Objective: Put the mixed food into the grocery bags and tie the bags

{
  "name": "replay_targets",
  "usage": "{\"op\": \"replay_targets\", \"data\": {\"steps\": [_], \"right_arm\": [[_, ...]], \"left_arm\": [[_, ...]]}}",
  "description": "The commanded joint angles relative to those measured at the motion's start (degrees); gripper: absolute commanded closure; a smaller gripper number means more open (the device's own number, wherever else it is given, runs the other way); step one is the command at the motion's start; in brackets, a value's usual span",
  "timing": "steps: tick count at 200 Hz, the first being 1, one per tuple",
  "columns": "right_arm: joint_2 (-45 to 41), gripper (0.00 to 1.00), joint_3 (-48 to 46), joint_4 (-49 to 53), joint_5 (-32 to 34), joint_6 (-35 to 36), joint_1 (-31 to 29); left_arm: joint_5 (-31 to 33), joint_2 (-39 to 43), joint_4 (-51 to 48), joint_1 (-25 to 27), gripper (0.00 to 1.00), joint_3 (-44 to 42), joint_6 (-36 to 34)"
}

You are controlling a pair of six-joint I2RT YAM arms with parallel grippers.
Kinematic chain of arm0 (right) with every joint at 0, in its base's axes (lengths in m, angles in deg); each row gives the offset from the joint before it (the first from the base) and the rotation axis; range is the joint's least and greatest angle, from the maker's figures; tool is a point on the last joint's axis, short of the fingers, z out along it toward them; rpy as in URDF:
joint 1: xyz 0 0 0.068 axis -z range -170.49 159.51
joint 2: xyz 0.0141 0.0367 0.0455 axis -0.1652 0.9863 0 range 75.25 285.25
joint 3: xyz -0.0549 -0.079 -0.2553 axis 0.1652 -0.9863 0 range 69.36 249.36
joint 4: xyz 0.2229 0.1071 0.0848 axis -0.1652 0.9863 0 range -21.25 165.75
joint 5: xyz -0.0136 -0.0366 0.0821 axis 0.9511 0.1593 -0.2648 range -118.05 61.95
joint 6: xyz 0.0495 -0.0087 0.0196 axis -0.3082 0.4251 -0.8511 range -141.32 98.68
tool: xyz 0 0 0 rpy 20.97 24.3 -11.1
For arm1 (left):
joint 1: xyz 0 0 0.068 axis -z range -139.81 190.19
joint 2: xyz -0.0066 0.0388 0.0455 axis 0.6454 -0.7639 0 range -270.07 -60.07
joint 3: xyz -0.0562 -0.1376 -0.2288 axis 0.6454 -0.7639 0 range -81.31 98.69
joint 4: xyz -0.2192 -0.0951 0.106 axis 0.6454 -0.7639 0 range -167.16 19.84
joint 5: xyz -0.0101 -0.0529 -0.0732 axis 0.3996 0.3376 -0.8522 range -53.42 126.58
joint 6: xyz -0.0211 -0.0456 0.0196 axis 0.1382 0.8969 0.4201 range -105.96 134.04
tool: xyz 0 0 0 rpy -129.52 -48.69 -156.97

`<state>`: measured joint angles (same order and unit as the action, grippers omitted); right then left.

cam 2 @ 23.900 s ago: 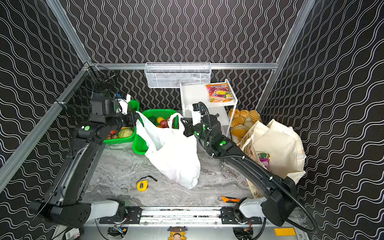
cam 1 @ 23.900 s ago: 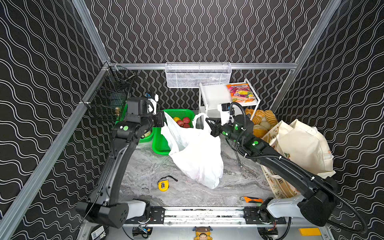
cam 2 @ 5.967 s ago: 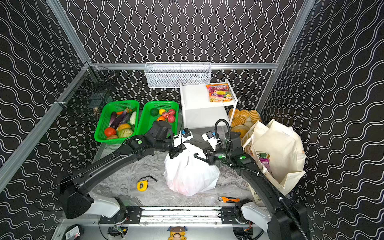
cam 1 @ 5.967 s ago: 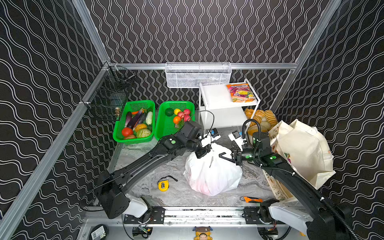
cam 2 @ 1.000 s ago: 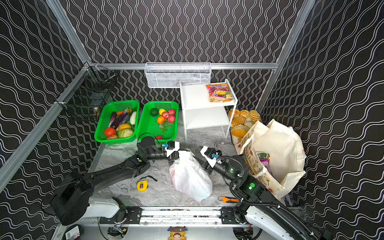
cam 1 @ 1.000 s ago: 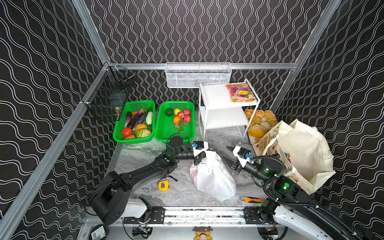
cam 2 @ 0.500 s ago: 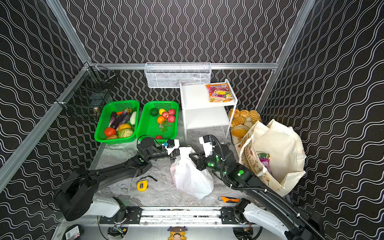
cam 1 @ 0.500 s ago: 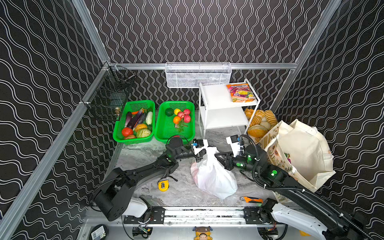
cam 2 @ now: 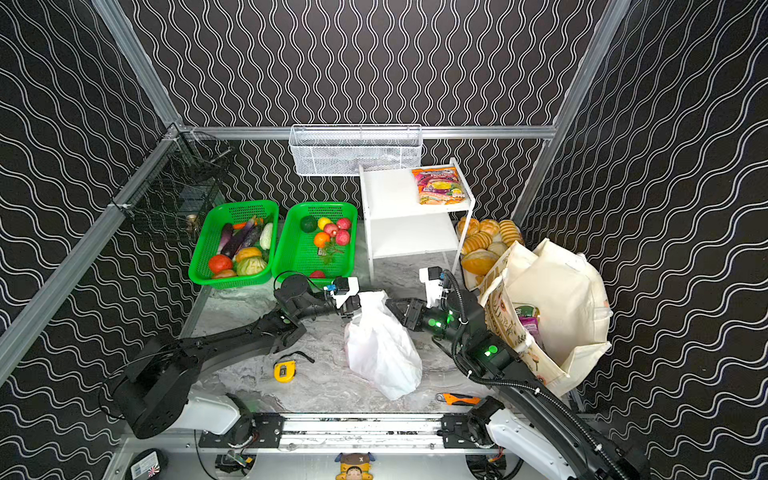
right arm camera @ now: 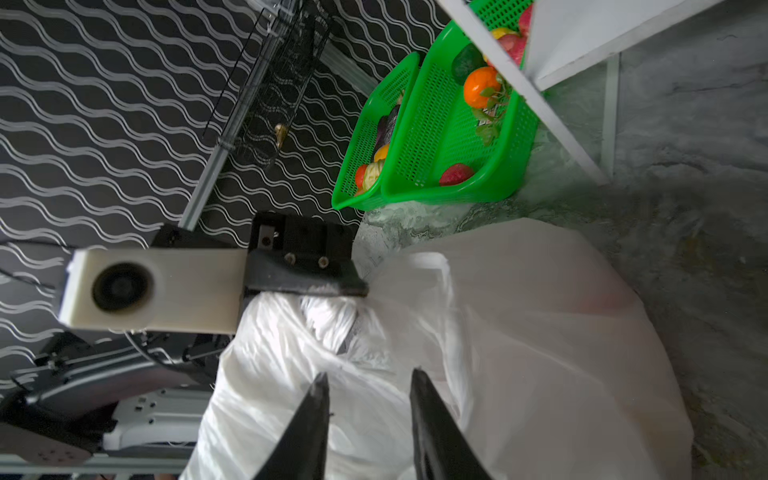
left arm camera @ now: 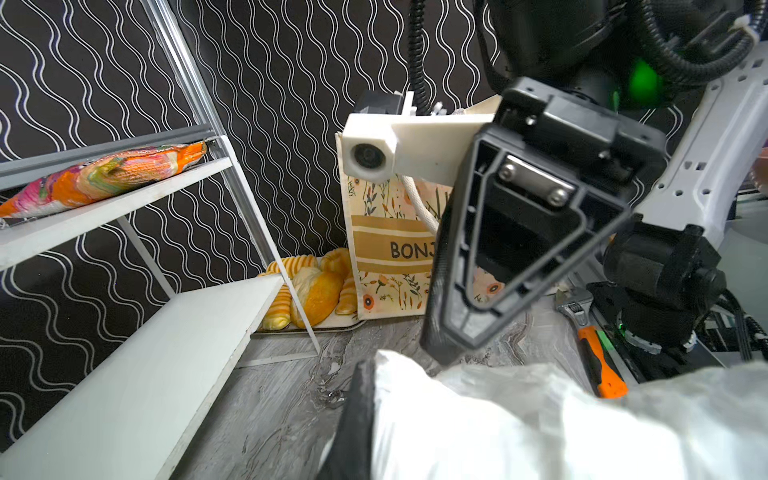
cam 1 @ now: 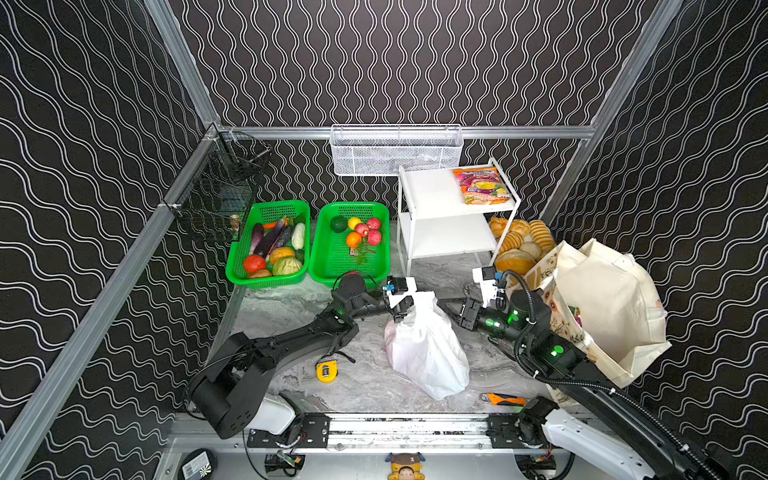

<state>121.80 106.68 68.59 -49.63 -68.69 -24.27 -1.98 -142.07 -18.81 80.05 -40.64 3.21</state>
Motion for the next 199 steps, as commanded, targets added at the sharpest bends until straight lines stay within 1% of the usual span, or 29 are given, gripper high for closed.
{"op": "replay_targets", "data": {"steps": [1, 19, 34, 45, 60, 78, 102, 125, 146, 166, 199], "right_arm": [[0.50, 0.62, 1.24, -1.30, -3.20, -7.54, 1.38], [1.85, 0.63, 2.39, -2.08, -3.25, -10.60, 1.44], [3.50, 0.63, 2.95, -4.73, -6.01, -12.63, 1.52], [4.89, 0.64, 3.40, -5.08, -6.77, -14.15, 1.51], [6.74, 0.65, 4.35, -3.72, -7.33, -14.09, 1.47], [8.24, 0.65, 5.24, -2.74, -6.43, -15.02, 1.49], [9.32, 0.69, 5.30, -5.41, -7.21, -16.66, 1.35], [9.99, 0.70, 5.91, -5.88, -7.82, -16.96, 1.22], [10.08, 0.74, 6.26, -5.24, -6.88, -16.47, 1.10], [9.89, 0.88, 6.00, -3.49, -4.33, -16.17, 1.17], [9.06, 1.00, 5.83, -1.94, -2.36, -15.09, 1.11]], "left_arm": [[0.16, 0.30, 1.44, 0.07, 0.96, -0.13, -1.80], [0.29, 0.19, 1.12, 0.05, 0.96, -0.11, -2.39], [0.51, 0.09, 0.25, 0.05, 0.96, 0.11, -3.06], [0.75, -0.02, -0.02, 0.06, 0.96, 0.21, -3.38], [0.78, -0.01, -0.28, 0.05, 0.96, 0.55, -3.65], [0.60, -0.04, -1.09, 0.10, 0.96, 0.98, -4.14], [0.76, -0.03, -2.00, 0.27, 0.95, 1.16, -4.96], [0.69, -0.07, -3.77, 0.58, 0.95, 1.69, -6.15], [0.66, -0.20, -4.98, 0.81, 0.95, 2.15, -6.99], [0.60, -0.27, -5.57, 1.04, 0.94, 2.33, -7.53], [1.02, 0.03, -7.08, 1.19, 0.90, 2.40, -8.30]]}}
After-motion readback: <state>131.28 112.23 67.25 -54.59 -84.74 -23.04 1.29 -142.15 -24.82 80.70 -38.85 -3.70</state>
